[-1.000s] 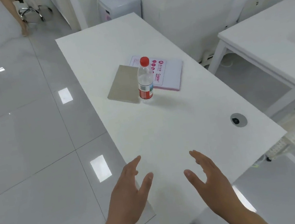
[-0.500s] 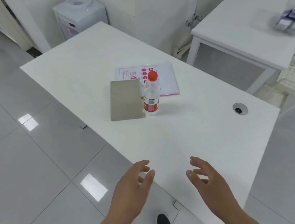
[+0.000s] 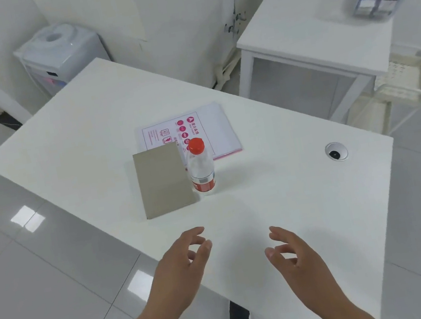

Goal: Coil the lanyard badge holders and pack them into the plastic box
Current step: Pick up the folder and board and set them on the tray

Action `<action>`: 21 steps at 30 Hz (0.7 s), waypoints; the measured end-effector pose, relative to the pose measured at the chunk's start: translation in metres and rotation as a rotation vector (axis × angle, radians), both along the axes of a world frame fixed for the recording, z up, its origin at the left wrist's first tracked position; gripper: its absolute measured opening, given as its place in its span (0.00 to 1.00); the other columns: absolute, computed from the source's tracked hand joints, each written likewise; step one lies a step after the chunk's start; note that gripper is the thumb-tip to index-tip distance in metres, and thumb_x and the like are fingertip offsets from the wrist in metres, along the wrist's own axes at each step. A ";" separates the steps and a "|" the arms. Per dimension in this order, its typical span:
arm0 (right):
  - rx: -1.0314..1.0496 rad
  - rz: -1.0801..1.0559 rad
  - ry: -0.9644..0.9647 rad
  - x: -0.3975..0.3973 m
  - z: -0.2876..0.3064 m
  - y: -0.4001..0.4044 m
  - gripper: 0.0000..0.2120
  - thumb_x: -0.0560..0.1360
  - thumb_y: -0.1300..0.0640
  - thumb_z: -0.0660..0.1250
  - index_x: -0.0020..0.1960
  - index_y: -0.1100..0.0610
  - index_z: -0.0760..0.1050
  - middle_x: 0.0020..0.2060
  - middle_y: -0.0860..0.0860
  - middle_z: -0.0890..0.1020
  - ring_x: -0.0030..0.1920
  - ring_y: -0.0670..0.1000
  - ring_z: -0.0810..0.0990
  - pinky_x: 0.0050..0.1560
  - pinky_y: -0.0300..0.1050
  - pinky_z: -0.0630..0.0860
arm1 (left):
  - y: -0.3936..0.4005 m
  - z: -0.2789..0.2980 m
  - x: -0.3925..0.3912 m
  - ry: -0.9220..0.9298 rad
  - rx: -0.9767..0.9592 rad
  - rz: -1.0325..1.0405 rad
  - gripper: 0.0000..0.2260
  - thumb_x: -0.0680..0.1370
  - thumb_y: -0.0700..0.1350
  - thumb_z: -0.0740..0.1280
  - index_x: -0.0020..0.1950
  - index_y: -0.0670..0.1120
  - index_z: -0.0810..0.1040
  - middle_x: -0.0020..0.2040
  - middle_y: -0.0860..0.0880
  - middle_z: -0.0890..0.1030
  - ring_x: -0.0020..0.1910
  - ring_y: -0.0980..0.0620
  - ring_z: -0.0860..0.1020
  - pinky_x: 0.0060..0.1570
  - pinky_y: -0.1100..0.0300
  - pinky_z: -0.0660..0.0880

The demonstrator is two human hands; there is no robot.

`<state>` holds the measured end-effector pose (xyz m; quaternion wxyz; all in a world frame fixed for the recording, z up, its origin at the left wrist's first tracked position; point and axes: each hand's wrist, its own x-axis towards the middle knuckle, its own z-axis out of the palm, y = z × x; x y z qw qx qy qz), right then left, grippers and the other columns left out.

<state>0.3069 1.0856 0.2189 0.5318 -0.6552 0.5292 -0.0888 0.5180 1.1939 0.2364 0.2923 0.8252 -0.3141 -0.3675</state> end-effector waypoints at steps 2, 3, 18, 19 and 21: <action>0.001 -0.025 -0.005 0.004 0.003 -0.006 0.15 0.77 0.44 0.65 0.62 0.32 0.68 0.58 0.27 0.74 0.56 0.33 0.75 0.57 0.39 0.74 | -0.009 0.003 0.011 -0.004 0.000 -0.015 0.13 0.80 0.57 0.61 0.64 0.64 0.71 0.53 0.67 0.78 0.48 0.64 0.78 0.47 0.66 0.75; -0.005 -0.038 -0.002 0.007 0.006 -0.008 0.16 0.77 0.44 0.65 0.62 0.32 0.68 0.58 0.27 0.74 0.56 0.33 0.75 0.57 0.39 0.74 | -0.014 0.004 0.016 -0.005 -0.001 -0.024 0.13 0.80 0.57 0.62 0.64 0.64 0.71 0.53 0.67 0.78 0.48 0.65 0.78 0.47 0.67 0.74; -0.057 -0.299 0.061 0.121 -0.007 0.004 0.16 0.77 0.44 0.65 0.63 0.34 0.69 0.61 0.30 0.73 0.60 0.34 0.72 0.59 0.40 0.74 | -0.056 -0.010 0.154 -0.032 -0.043 -0.214 0.13 0.80 0.54 0.63 0.64 0.61 0.73 0.52 0.66 0.79 0.47 0.65 0.78 0.49 0.63 0.75; -0.068 -0.327 0.078 0.135 -0.010 0.004 0.16 0.77 0.44 0.65 0.63 0.34 0.68 0.60 0.30 0.73 0.60 0.34 0.72 0.59 0.40 0.74 | -0.061 -0.011 0.168 -0.024 -0.041 -0.246 0.13 0.80 0.54 0.63 0.64 0.61 0.73 0.52 0.67 0.78 0.47 0.66 0.77 0.48 0.63 0.75; -0.067 -0.394 0.113 0.165 -0.013 0.010 0.17 0.77 0.44 0.65 0.64 0.35 0.68 0.60 0.31 0.72 0.60 0.36 0.72 0.58 0.40 0.74 | -0.069 -0.015 0.200 -0.009 -0.029 -0.327 0.12 0.80 0.54 0.62 0.64 0.62 0.73 0.52 0.67 0.78 0.47 0.68 0.76 0.48 0.64 0.74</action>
